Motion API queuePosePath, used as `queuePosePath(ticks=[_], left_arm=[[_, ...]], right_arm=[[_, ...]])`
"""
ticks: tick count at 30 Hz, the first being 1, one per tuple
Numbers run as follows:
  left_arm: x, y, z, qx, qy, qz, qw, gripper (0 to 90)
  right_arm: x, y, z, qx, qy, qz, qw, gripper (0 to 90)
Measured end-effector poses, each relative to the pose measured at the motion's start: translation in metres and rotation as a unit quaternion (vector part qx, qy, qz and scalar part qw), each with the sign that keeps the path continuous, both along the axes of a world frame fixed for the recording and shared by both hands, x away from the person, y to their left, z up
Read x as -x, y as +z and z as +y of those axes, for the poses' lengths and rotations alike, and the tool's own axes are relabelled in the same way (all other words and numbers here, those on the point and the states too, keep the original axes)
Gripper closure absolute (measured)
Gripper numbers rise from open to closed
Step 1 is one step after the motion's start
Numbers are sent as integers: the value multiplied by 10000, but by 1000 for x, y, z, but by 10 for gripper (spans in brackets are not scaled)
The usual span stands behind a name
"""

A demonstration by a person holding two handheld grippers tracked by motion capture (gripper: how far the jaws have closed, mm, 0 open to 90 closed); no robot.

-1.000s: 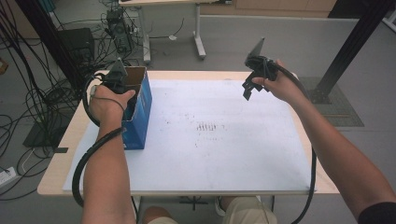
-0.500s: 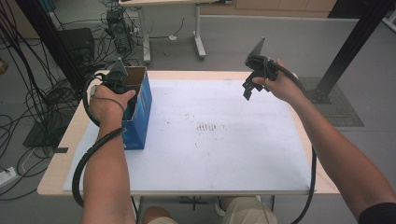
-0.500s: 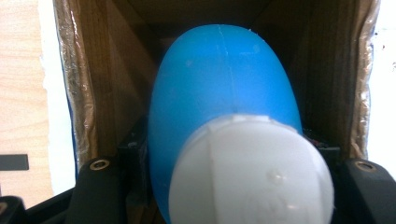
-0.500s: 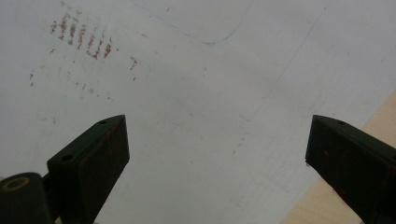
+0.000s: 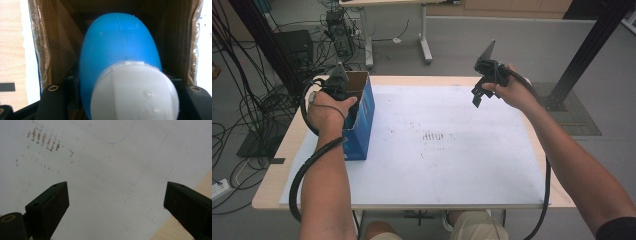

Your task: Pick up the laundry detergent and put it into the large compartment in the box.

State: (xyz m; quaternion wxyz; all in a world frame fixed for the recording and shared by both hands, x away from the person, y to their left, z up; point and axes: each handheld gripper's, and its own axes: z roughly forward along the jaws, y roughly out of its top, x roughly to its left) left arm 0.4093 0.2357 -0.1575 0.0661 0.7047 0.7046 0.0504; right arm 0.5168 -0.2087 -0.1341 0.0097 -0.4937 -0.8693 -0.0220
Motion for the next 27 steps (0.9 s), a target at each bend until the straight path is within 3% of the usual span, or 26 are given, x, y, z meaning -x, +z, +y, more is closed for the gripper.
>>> queuePosePath(ticks=[27], left_arm=[[1, 3, 0, 8, 2, -29, 10000, 345]], right_arm=[[0, 0, 0, -12, 11, 0, 10000, 62]])
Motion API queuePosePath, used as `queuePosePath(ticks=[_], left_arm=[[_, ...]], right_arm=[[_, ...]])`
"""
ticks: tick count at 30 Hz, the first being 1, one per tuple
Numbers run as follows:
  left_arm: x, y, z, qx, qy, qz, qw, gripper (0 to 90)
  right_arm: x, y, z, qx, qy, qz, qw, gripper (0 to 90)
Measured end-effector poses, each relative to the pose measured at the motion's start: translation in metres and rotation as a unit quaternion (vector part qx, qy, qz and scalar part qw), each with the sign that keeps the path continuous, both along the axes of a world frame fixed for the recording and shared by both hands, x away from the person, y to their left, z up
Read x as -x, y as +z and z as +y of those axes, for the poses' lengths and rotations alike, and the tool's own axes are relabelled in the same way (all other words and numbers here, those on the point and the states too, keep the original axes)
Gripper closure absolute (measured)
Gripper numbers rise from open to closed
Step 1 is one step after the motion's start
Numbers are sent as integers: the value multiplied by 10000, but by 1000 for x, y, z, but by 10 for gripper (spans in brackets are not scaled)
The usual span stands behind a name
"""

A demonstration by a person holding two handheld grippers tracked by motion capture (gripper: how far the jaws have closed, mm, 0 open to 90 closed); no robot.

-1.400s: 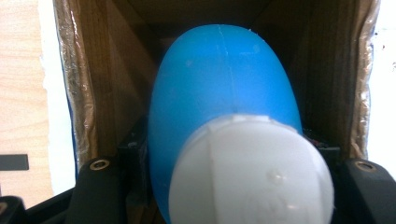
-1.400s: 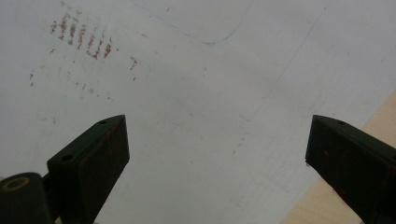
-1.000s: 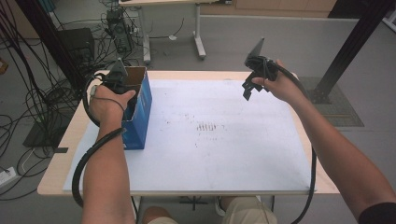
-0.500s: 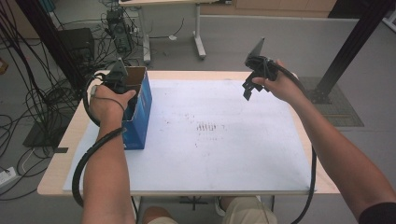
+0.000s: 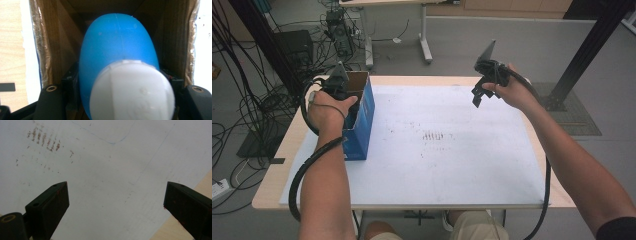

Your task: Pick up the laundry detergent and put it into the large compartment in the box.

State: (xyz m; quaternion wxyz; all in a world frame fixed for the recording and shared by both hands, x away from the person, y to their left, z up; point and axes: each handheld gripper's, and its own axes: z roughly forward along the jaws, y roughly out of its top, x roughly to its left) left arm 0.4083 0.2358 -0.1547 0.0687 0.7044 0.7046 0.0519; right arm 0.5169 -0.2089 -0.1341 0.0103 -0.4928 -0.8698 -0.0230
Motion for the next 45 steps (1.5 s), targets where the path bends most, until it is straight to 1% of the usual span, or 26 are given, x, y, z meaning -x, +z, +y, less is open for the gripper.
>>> queuePosePath(ticks=[7, 11, 13, 15, 18, 20, 29, 31, 35, 38, 40, 44, 45], left_arm=[[3, 7, 0, -17, -18, -52, 10000, 314], [4, 10, -2, -47, -41, -65, 10000, 308], [4, 13, -5, -99, -60, -64, 9999, 305], [5, 16, -5, -79, -76, -92, 9999, 291], [4, 20, -11, -191, -137, -76, 9997, 287], [5, 24, -13, -233, -147, -88, 9996, 285], [11, 43, -18, -305, -249, -147, 9991, 255], [14, 48, -19, -318, -269, -196, 9989, 244], [19, 56, -20, -313, -307, -277, 9987, 212], [22, 62, -19, -225, -359, -316, 9986, 179], [26, 66, -21, -175, -410, -396, 9982, 164], [30, 71, -27, -82, -582, -499, 9970, 123], [31, 73, -30, -66, -675, -533, 9963, 114]], right_arm=[[1, 0, 3, -6, 18, -7, 10000, 62], [1, 0, 4, -4, 31, 0, 10000, 62], [2, 0, 4, -11, 35, -11, 10000, 62], [2, 1, 4, -9, 34, -11, 10000, 62], [2, 2, 3, -25, 33, -26, 10000, 62], [3, 2, 4, -18, 43, -29, 10000, 62], [4, 3, 4, -24, 33, -38, 10000, 62], [4, 3, 3, -35, 33, -40, 10000, 62], [4, 4, 2, -32, 15, -43, 10000, 62], [4, 4, 2, -28, 28, -46, 10000, 62], [4, 4, 3, -26, 22, -38, 10000, 62], [4, 4, 4, -30, 34, -49, 10000, 62], [4, 4, 4, -32, 34, -63, 10000, 62]])
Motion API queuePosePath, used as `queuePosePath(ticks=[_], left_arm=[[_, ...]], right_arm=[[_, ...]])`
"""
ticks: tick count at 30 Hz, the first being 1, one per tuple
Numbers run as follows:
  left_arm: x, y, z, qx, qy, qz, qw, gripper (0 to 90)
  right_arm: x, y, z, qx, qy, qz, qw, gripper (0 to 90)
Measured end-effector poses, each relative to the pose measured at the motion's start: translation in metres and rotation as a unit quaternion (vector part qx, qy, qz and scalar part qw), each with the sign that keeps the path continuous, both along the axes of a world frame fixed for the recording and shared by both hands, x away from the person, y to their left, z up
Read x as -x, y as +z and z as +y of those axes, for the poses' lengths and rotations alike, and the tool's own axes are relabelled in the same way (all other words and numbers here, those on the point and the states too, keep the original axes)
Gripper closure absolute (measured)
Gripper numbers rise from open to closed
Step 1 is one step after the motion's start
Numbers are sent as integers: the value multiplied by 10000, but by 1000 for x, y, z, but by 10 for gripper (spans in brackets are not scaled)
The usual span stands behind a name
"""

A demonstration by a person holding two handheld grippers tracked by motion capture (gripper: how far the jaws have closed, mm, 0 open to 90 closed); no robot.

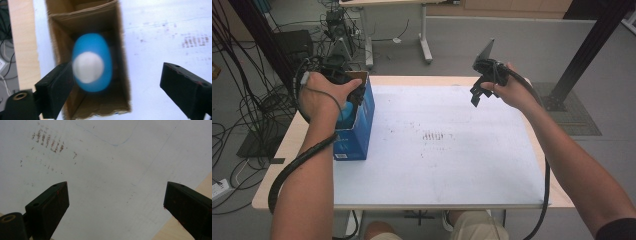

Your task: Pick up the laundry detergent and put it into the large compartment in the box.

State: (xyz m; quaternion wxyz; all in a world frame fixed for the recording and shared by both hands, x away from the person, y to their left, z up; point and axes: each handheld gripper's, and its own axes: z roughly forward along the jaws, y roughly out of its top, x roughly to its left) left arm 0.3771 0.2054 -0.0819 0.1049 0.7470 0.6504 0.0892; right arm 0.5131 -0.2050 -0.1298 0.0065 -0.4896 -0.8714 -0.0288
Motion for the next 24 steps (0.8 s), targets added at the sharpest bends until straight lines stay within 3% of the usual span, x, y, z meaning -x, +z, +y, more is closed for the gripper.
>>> queuePosePath(ticks=[8, 17, 24], left_arm=[[3, -2, -20, 132, -401, -83, 9991, 75], [6, -3, -44, 197, -828, -126, 9963, 64], [10, -4, -54, 254, -989, -190, 9946, 64]], right_arm=[[0, 1, -3, 14, -100, -6, 9999, 62], [-1, 3, -8, -32, -125, -10, 9999, 62], [-2, 1, -5, -15, -131, 28, 9999, 62]])
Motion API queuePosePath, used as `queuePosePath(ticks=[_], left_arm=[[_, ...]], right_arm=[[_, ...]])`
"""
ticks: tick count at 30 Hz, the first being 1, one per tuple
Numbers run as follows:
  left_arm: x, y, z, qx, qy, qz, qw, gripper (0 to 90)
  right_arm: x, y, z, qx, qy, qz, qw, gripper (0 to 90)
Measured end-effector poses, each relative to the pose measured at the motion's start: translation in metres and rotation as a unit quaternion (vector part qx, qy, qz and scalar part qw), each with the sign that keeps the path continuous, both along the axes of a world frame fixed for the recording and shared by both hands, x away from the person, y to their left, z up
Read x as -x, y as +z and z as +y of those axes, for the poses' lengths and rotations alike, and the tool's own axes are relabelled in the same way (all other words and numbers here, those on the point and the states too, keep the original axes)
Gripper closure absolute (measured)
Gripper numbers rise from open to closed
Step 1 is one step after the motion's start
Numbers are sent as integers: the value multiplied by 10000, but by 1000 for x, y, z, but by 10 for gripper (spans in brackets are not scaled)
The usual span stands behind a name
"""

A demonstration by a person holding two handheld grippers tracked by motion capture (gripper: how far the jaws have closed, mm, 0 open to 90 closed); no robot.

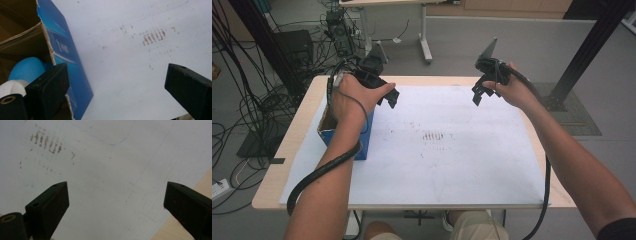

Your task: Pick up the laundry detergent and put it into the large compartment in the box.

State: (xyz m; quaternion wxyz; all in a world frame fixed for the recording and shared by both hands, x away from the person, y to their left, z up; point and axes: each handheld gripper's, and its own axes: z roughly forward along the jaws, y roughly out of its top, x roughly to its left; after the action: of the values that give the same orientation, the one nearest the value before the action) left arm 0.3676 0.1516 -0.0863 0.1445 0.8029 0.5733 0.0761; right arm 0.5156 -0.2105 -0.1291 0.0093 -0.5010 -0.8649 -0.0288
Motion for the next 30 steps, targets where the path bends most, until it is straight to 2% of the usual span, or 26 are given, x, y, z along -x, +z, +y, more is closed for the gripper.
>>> queuePosePath(ticks=[14, 30], left_arm=[[0, -2, -6, 59, -159, 14, 9999, 64], [1, -5, -5, 111, -195, 26, 9997, 67]], right_arm=[[0, 1, 2, 1, 27, -5, 10000, 62], [0, -1, 7, 25, 54, 17, 10000, 62]])
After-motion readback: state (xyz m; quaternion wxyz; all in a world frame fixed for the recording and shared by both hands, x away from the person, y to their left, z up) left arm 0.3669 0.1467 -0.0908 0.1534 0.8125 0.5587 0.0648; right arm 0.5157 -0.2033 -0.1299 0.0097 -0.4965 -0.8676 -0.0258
